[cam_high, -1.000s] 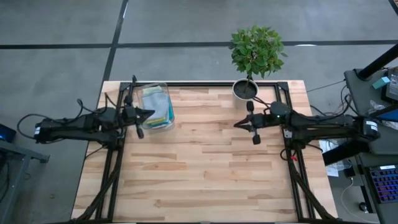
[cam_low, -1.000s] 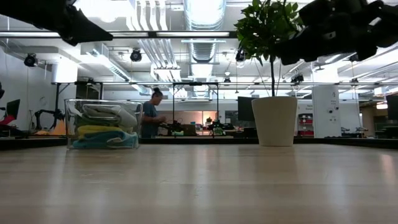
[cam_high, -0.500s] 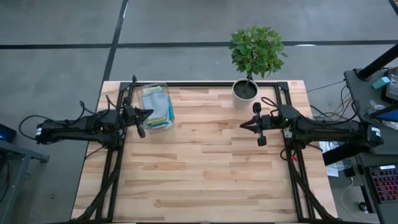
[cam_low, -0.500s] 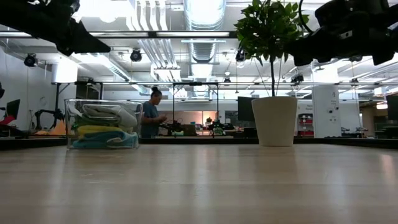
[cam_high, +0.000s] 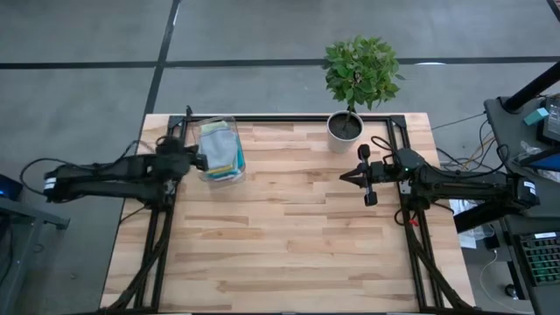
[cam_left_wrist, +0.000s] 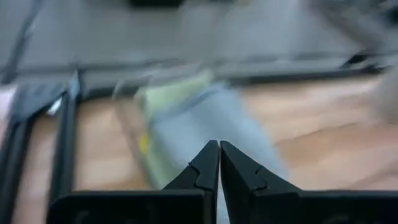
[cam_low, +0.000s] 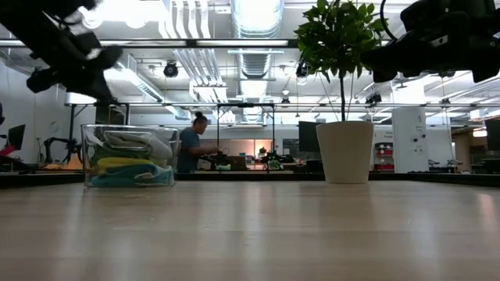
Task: Fold microfiber towels
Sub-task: Stack the folded gray microfiber towel on top of the light green microfiber towel on the bin
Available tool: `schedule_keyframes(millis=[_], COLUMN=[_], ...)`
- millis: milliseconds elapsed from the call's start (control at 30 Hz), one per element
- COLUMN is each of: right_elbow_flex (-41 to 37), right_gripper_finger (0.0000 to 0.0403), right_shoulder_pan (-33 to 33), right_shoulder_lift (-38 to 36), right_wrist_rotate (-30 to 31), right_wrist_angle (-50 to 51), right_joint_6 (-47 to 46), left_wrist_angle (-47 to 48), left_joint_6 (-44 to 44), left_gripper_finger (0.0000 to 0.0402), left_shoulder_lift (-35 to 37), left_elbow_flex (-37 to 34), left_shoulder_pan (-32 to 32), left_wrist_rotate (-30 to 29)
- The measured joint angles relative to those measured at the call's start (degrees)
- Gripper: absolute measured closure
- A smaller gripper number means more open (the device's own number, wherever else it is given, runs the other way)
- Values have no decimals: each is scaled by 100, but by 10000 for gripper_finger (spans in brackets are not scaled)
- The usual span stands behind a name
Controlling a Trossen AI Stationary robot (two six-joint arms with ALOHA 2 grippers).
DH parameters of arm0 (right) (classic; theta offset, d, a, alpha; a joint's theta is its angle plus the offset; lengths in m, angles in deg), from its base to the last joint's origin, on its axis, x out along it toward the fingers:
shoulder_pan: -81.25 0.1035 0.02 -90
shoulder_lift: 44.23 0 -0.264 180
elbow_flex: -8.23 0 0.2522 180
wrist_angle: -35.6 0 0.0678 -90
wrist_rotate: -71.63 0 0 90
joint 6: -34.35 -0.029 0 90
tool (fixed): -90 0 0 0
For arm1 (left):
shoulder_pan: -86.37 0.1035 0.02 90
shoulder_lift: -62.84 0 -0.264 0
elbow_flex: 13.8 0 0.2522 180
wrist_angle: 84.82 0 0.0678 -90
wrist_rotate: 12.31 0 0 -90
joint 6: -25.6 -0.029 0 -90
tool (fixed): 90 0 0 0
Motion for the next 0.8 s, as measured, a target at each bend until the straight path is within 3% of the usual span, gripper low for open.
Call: schedule_keyframes(millis=[167,400,800], right_elbow_flex=[0,2,2], right_gripper_finger=[394,394,394], right_shoulder_pan=[0,2,2], right_shoulder_lift=[2,7,11], right_wrist_rotate=[0,0,-2], right_wrist_angle=[3,22,128], right_joint_6=[-59,-105,-99], left_wrist_angle=[659,1048,947], left_joint_6=[683,668,964], left_gripper_finger=[402,391,233], left_shoulder_lift=[-1241,-2417,-3068], left_elbow_flex=[472,1021,1143], left_shoulder_pan=[564,1221,1605], left_wrist_rotate=[702,879,989])
